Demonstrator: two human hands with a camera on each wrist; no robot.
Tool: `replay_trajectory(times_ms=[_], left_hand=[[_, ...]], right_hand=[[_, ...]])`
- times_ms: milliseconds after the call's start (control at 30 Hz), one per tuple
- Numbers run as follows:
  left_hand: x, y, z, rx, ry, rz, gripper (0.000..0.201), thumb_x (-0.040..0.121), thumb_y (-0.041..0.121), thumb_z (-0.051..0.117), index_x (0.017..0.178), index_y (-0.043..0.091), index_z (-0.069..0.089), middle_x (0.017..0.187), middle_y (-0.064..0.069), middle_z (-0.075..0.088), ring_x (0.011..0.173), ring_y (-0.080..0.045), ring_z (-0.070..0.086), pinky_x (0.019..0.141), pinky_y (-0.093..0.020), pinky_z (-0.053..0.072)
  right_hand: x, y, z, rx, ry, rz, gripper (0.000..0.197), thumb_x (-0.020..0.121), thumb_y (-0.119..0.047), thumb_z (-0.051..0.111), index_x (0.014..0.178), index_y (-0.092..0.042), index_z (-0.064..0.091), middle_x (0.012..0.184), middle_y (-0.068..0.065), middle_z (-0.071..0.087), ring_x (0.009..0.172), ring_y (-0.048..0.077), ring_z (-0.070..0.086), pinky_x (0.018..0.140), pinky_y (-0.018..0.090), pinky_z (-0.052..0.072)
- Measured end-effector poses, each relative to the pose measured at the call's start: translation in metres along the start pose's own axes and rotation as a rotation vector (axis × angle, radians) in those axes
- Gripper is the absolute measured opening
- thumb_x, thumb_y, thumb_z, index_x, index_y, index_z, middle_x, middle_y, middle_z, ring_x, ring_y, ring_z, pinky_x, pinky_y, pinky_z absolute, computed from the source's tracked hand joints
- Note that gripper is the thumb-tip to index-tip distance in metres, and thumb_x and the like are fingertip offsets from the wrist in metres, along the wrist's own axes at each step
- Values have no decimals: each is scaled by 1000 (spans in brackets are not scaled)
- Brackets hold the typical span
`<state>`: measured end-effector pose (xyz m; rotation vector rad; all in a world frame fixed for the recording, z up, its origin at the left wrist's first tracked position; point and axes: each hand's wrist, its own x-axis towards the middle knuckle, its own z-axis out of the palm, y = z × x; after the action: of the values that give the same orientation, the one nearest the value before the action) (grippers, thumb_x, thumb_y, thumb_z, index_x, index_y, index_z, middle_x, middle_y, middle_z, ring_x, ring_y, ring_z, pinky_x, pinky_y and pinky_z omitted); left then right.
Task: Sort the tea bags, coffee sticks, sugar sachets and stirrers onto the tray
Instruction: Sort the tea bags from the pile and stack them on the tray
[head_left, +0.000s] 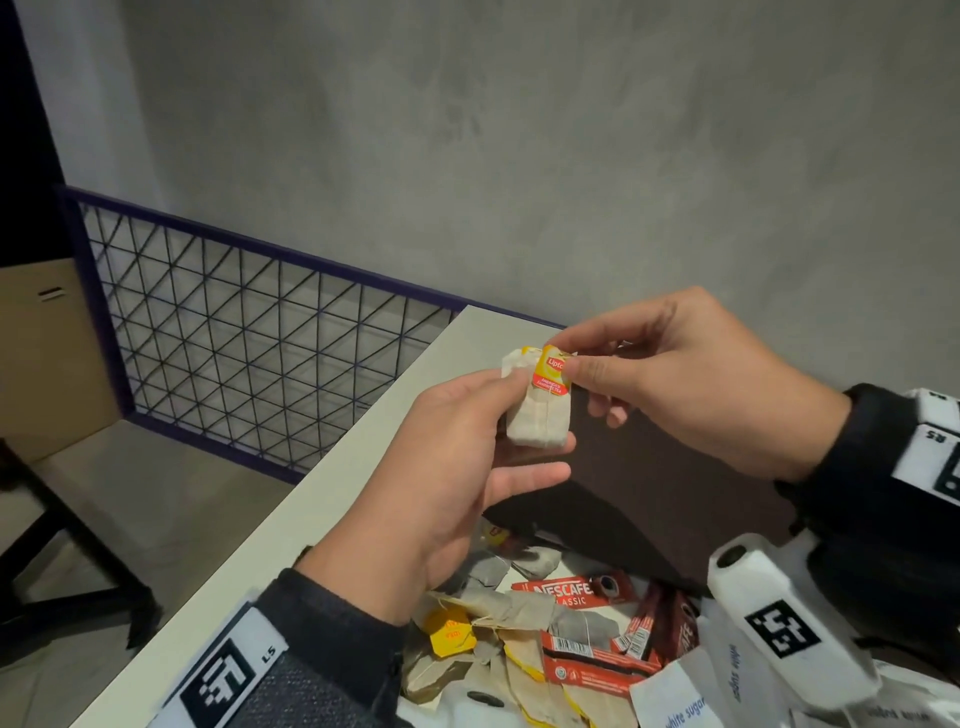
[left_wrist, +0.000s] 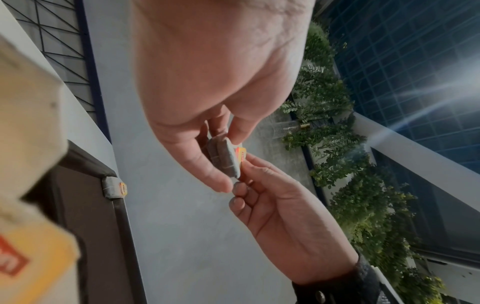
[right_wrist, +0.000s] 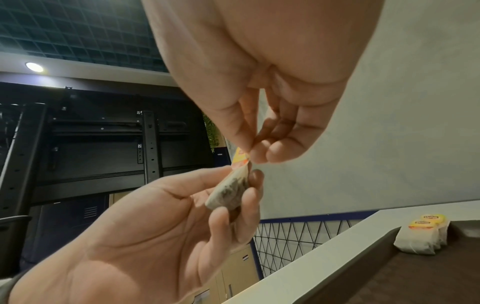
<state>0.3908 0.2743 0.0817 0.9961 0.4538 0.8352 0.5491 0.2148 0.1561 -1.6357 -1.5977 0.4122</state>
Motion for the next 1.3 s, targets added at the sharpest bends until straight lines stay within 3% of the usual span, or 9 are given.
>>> replay_trajectory(times_ms=[200, 367, 600, 700, 833, 1200, 1300], left_hand=[[1, -2, 0, 44, 18, 15, 26, 102, 33, 62, 117, 15, 74, 103, -11, 78, 89, -26, 79, 65, -32, 62], [0, -1, 0, 15, 26, 29, 24, 102, 32, 62, 115, 16, 74, 103, -12, 78, 88, -27, 79, 63, -31, 63], [-1, -1, 0, 4, 24, 39, 22, 100, 28, 64, 114, 15, 76, 105, -13, 78, 91, -27, 79, 64, -31, 63], [0, 0, 0, -7, 17, 53, 21, 99, 25, 66, 112, 14, 77, 105, -12, 79, 94, -27, 78, 63, -29, 63], [-1, -1, 0, 11, 17, 69, 19, 97, 23, 68, 111, 15, 78, 103, -7, 80, 90, -21, 79, 63, -28, 64], [-2, -3, 0, 80, 11, 72, 16, 96, 25, 70, 106, 16, 79, 101, -6, 80, 89, -20, 78, 67, -32, 63], [-2, -2, 2, 49, 17, 53, 21, 100, 27, 64, 108, 14, 78, 101, -8, 79, 89, -21, 78, 70, -37, 65]], right_hand=[[-1, -2, 2, 35, -3, 3, 16, 92, -9, 71, 95, -19, 83, 75, 12, 74, 60, 14, 60, 61, 38, 54], [-1, -2, 2, 159, 39, 41, 10, 89, -7, 75, 96, -13, 80, 70, 6, 71, 59, 14, 61, 58, 34, 51], [-5, -5, 1, 177, 64, 31, 6, 86, -8, 77, 92, -10, 77, 82, 16, 73, 60, 17, 62, 53, 31, 50], [-5, -6, -1, 255, 47, 114, 7, 87, -7, 75, 93, -5, 75, 75, 8, 71, 58, 14, 60, 51, 26, 49], [-6, -6, -1, 392, -18, 244, 9, 87, -8, 73, 96, -6, 74, 79, 5, 70, 59, 13, 58, 53, 25, 47], [-9, -3, 5, 222, 1, 194, 9, 84, -15, 79, 90, -9, 77, 77, 8, 69, 66, 15, 56, 58, 33, 49], [-9, -5, 2, 220, 13, 178, 8, 84, -12, 78, 89, -6, 75, 78, 7, 69, 63, 12, 53, 57, 29, 47]])
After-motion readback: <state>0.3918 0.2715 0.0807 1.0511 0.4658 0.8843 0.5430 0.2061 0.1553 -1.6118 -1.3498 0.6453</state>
